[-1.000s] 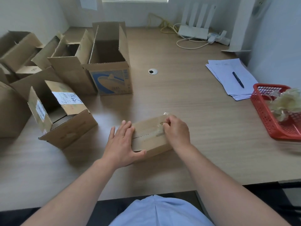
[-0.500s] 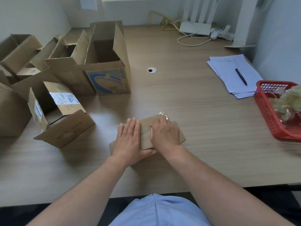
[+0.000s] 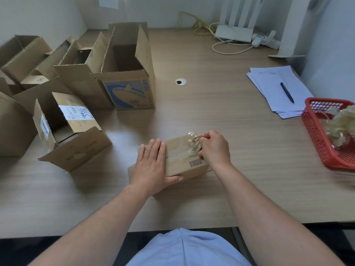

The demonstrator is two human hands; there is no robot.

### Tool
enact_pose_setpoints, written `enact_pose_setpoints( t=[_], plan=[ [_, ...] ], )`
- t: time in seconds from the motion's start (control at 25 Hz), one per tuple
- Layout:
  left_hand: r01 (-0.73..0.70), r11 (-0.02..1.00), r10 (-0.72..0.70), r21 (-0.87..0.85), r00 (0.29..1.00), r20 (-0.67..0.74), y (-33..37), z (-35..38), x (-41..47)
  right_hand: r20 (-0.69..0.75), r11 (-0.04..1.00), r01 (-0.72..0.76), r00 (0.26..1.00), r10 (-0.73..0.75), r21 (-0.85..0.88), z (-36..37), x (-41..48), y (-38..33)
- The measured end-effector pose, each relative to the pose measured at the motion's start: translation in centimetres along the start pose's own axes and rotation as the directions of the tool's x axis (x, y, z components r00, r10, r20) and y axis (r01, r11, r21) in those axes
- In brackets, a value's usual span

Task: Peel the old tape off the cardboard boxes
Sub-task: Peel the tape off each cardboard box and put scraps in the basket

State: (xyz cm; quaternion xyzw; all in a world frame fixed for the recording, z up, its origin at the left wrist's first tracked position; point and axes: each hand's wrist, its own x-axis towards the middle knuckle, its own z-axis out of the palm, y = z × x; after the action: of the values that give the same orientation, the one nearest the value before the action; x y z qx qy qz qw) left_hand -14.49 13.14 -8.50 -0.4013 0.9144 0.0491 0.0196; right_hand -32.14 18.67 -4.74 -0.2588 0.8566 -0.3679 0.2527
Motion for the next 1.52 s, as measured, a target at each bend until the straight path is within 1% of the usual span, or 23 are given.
enact_pose_setpoints(
  t=[0.12, 0.24, 0.36, 0.44, 0.52, 0.6, 0.68, 0.72, 0.76, 0.8, 0.84, 0.88, 0.92, 0.96, 1.0, 1.2, 1.24, 1.28, 1.32, 1.36, 1.4, 1.44, 1.52],
  plan=[
    [-0.001, 1.0, 0.001, 0.002, 1.0, -0.012, 0.0, 0.1, 0.0, 0.049, 0.978, 0.04, 0.998, -0.031, -0.203, -0.1, 0.4, 0.1],
    [-0.002, 1.0, 0.003, 0.011, 1.0, -0.02, -0.1, 0.1, 0.0, 0.0, 0.966, 0.037, 0.999, -0.038, -0.256, 0.2, 0.3, 0.2],
    [0.0, 1.0, 0.001, 0.027, 1.0, -0.021, -0.1, 0.2, 0.0, -0.053, 0.94, 0.162, 0.981, -0.186, -0.301, 0.3, -0.1, 0.8],
    [0.003, 1.0, -0.003, 0.031, 1.0, -0.02, -0.1, 0.3, 0.0, -0.002, 0.896, 0.27, 0.957, -0.29, -0.353, 0.2, -0.1, 1.3],
    [0.007, 0.999, -0.006, 0.037, 1.0, -0.022, -0.1, 0.4, 0.1, 0.063, 0.857, 0.291, 0.954, -0.293, -0.425, 0.2, -0.4, 1.2],
    [0.011, 0.999, -0.01, 0.034, 1.0, -0.019, -0.1, 0.4, 0.1, 0.102, 0.752, 0.327, 0.938, -0.331, -0.573, 0.9, -1.0, 1.2],
    [0.017, 0.999, -0.016, 0.034, 1.0, -0.015, 0.0, 0.4, 0.1, 0.113, 0.671, 0.394, 0.9, -0.422, -0.629, 1.3, -1.4, 1.3],
    [0.015, 0.999, -0.014, 0.038, 1.0, -0.014, -0.1, 0.4, 0.1, 0.107, 0.678, 0.413, 0.889, -0.446, -0.608, 1.2, -1.3, 1.3],
    [0.009, 0.999, -0.009, 0.039, 1.0, -0.012, -0.1, 0.3, 0.1, 0.082, 0.722, 0.412, 0.892, -0.446, -0.557, 1.0, -0.9, 1.4],
    [0.006, 0.999, -0.005, 0.038, 1.0, -0.01, -0.1, 0.2, 0.1, 0.03, 0.805, 0.371, 0.914, -0.405, -0.463, 0.8, -0.3, 1.5],
    [0.005, 0.999, -0.005, 0.033, 1.0, -0.01, -0.1, 0.2, 0.1, -0.024, 0.913, 0.281, 0.953, -0.301, -0.296, 0.4, 0.5, 1.7],
    [0.004, 1.0, -0.004, 0.027, 1.0, -0.01, -0.1, 0.2, 0.1, -0.042, 0.988, 0.144, 0.988, -0.147, -0.056, -0.2, 1.1, 1.8],
    [0.002, 1.0, -0.002, 0.022, 1.0, -0.006, -0.1, 0.1, 0.1, -0.016, 0.986, -0.004, 1.0, 0.007, 0.169, -0.6, 1.4, 2.0],
    [-0.001, 1.0, 0.001, 0.021, 1.0, -0.001, -0.1, 0.1, 0.1, 0.037, 0.937, -0.125, 0.992, 0.119, 0.328, -0.8, 1.5, 2.2],
    [-0.003, 1.0, 0.003, 0.022, 1.0, 0.004, -0.2, 0.0, 0.0, 0.09, 0.895, -0.193, 0.981, 0.171, 0.402, -0.9, 1.6, 2.4],
    [0.024, 0.999, -0.022, -0.024, 0.997, 0.08, 0.8, -0.8, 1.2, 0.188, 0.862, -0.253, 0.964, 0.187, 0.439, -1.0, 1.6, 2.3],
    [0.022, 0.999, -0.019, -0.027, 0.995, 0.096, 1.3, -1.0, 1.7, 0.212, 0.877, -0.244, 0.963, 0.168, 0.414, -0.9, 1.3, 2.4],
    [0.015, 1.0, -0.012, -0.024, 0.994, 0.107, 1.8, -1.0, 2.1, 0.218, 0.923, -0.196, 0.968, 0.127, 0.331, -0.7, 0.9, 2.5],
    [0.009, 1.0, -0.006, -0.019, 0.994, 0.113, 2.2, -1.0, 2.4, 0.209, 0.976, -0.106, 0.976, 0.065, 0.191, -0.5, 0.5, 2.8],
    [0.008, 1.0, -0.006, -0.015, 0.994, 0.11, 2.4, -0.9, 2.5, 0.191, 0.999, 0.002, 0.982, -0.01, 0.039, -0.3, 0.1, 3.2],
    [0.009, 1.0, -0.008, -0.012, 0.995, 0.1, 2.6, -0.8, 2.5, 0.166, 0.991, 0.089, 0.984, -0.071, -0.104, -0.1, -0.3, 3.4],
    [0.009, 1.0, -0.008, -0.01, 0.996, 0.086, 2.6, -0.7, 2.3, 0.135, 0.967, 0.134, 0.985, -0.106, -0.217, 0.0, -0.6, 3.5],
    [0.001, 1.0, 0.0, -0.011, 0.998, 0.057, 2.3, -0.5, 1.7, 0.089, 0.919, 0.195, 0.981, -0.175, -0.342, 0.2, -1.1, 3.3]
  ],
)
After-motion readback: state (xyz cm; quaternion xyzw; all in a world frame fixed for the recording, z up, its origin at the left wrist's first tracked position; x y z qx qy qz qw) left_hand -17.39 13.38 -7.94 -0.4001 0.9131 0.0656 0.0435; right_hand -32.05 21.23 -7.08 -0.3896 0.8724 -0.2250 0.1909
